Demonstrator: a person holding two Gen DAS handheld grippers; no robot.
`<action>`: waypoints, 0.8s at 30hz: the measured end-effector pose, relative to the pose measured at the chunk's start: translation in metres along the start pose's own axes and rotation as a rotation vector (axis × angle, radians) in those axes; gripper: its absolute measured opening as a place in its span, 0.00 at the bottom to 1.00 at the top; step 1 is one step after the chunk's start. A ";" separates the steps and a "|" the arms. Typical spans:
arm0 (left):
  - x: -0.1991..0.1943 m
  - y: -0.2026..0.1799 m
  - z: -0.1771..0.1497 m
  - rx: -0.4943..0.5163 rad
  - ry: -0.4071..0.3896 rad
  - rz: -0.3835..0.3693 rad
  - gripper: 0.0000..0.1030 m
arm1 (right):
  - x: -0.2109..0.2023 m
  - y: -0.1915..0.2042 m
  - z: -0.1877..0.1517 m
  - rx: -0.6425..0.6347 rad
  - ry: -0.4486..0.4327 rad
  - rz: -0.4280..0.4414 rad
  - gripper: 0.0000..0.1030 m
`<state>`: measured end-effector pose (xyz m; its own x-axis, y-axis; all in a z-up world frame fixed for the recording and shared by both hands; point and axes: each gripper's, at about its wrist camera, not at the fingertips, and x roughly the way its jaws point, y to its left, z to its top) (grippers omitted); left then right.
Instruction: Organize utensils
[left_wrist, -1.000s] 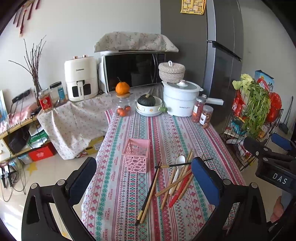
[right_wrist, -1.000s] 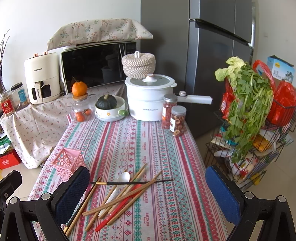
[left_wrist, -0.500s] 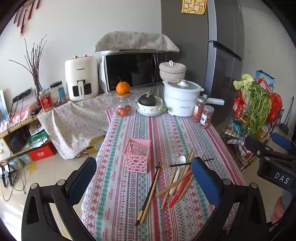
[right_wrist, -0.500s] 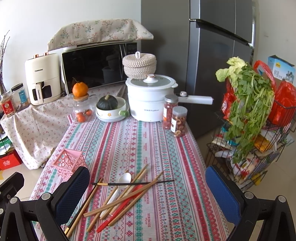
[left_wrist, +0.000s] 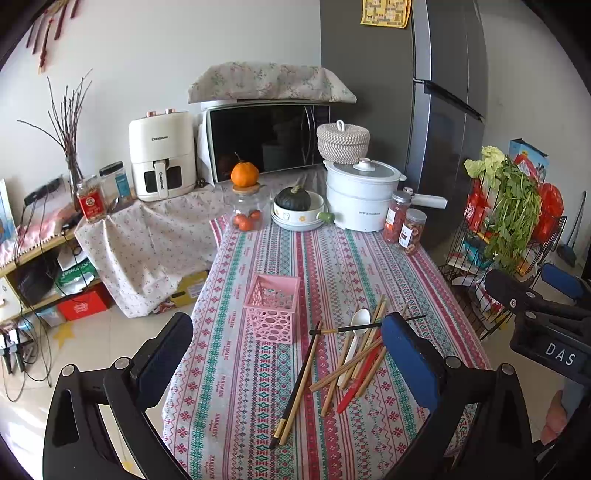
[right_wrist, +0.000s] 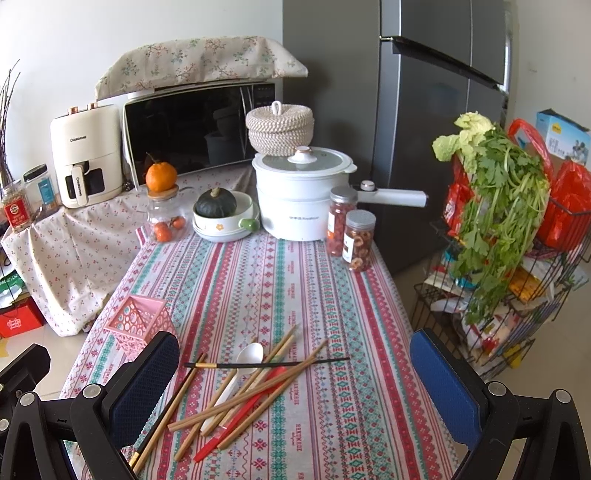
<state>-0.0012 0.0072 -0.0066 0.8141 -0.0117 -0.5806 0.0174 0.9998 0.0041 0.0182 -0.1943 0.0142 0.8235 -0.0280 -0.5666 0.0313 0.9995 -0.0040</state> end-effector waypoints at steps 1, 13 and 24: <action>0.000 0.000 0.001 -0.001 0.001 0.000 1.00 | 0.000 0.000 0.000 -0.001 0.000 0.000 1.00; 0.000 0.000 0.001 -0.001 0.001 -0.001 1.00 | 0.001 0.002 0.000 -0.003 0.002 0.000 1.00; 0.000 -0.001 0.001 -0.001 0.002 0.000 1.00 | 0.002 0.002 0.001 -0.005 0.008 0.003 1.00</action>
<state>-0.0002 0.0065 -0.0056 0.8129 -0.0121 -0.5822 0.0173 0.9998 0.0033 0.0204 -0.1922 0.0134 0.8189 -0.0253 -0.5733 0.0261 0.9996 -0.0068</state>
